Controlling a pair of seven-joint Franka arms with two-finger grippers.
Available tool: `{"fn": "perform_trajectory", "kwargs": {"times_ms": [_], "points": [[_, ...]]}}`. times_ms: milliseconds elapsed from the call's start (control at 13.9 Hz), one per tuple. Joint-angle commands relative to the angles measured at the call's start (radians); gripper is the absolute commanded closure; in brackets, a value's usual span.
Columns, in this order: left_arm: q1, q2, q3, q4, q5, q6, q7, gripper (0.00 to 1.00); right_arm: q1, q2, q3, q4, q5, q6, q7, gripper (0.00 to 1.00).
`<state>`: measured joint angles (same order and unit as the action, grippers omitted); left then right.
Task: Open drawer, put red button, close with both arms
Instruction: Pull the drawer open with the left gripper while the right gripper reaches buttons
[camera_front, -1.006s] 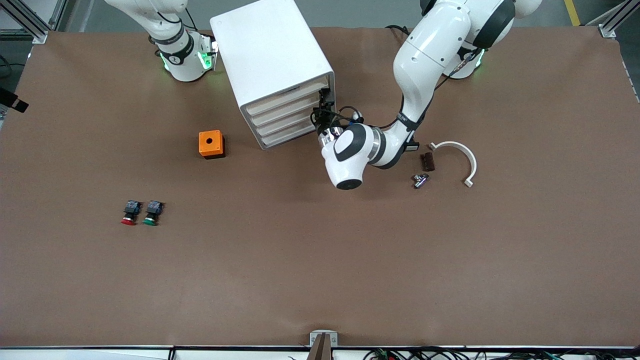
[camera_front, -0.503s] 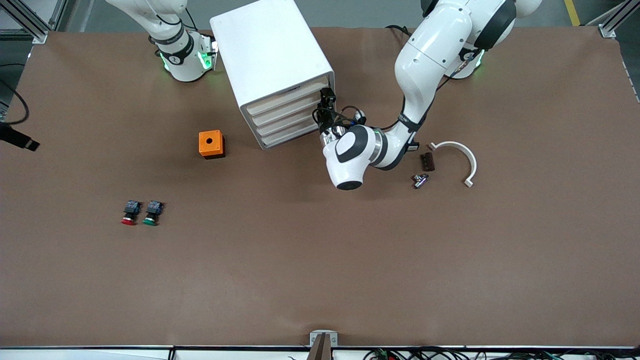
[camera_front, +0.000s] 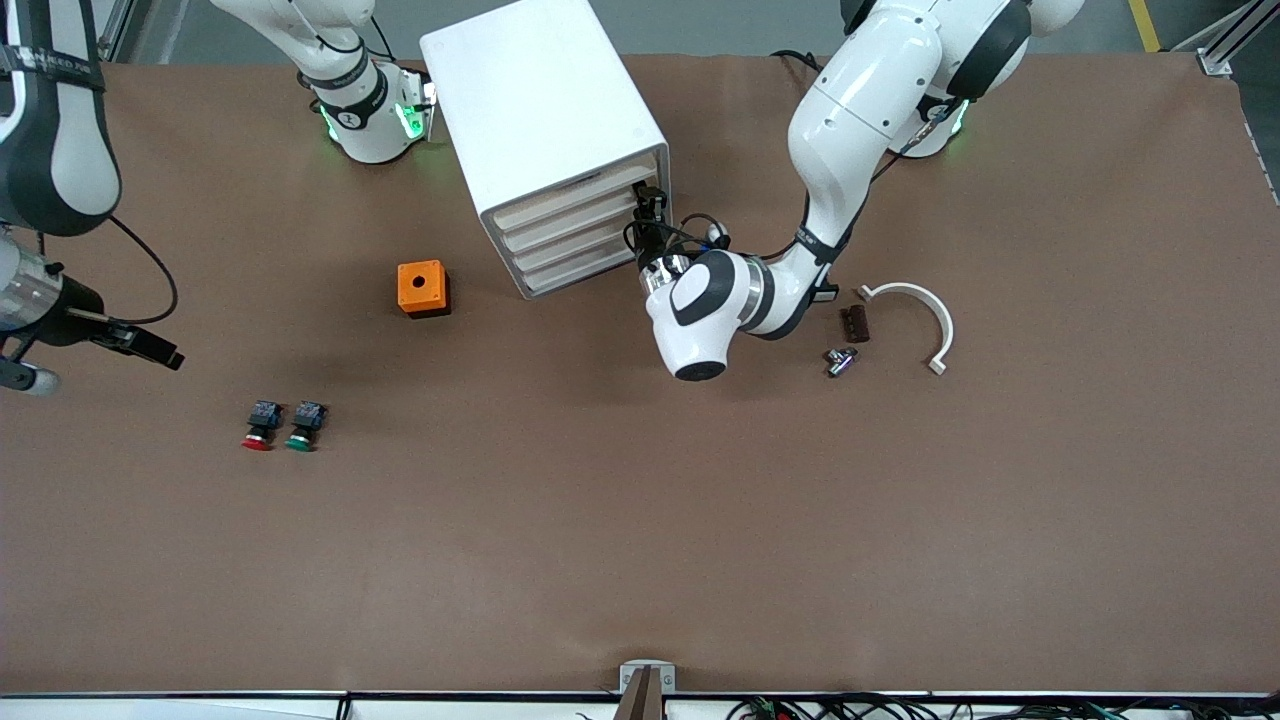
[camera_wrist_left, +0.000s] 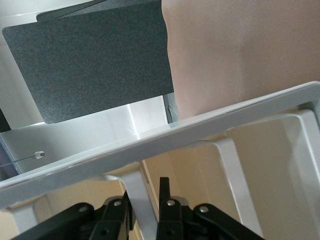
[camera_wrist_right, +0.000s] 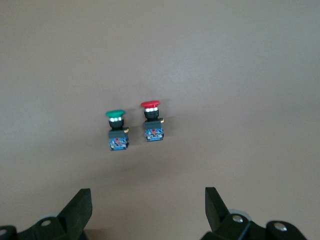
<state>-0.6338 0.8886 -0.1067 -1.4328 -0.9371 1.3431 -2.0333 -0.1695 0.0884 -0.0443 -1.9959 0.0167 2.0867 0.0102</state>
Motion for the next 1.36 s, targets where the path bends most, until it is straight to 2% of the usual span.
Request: {"fn": "perform_trajectory", "kwargs": {"times_ms": [0,144,287,575,790,1293], "points": [[0.023,0.0,0.005,0.009,-0.012,0.034,-0.016,0.8,-0.008,0.014,0.0,-0.084,0.011,0.117,-0.065,0.0],[0.045,-0.002,0.005,0.011,-0.02,0.048,-0.016,0.8,-0.018,0.039,0.0,-0.147,0.012,0.254,-0.064,0.0],[0.057,-0.003,0.005,0.017,-0.023,0.048,-0.015,0.8,-0.018,0.094,-0.002,-0.149,0.011,0.3,-0.065,0.0],[0.079,-0.003,0.005,0.034,-0.023,0.06,-0.018,0.8,-0.013,0.237,-0.002,-0.15,0.006,0.484,-0.065,0.0],[0.101,-0.003,0.005,0.038,-0.023,0.064,-0.01,0.8,-0.019,0.301,-0.002,-0.147,0.006,0.574,-0.065,0.0],[0.172,-0.007,0.005,0.052,-0.025,0.086,-0.011,0.79,-0.011,0.341,0.001,-0.155,0.016,0.613,-0.055,0.0]]}}
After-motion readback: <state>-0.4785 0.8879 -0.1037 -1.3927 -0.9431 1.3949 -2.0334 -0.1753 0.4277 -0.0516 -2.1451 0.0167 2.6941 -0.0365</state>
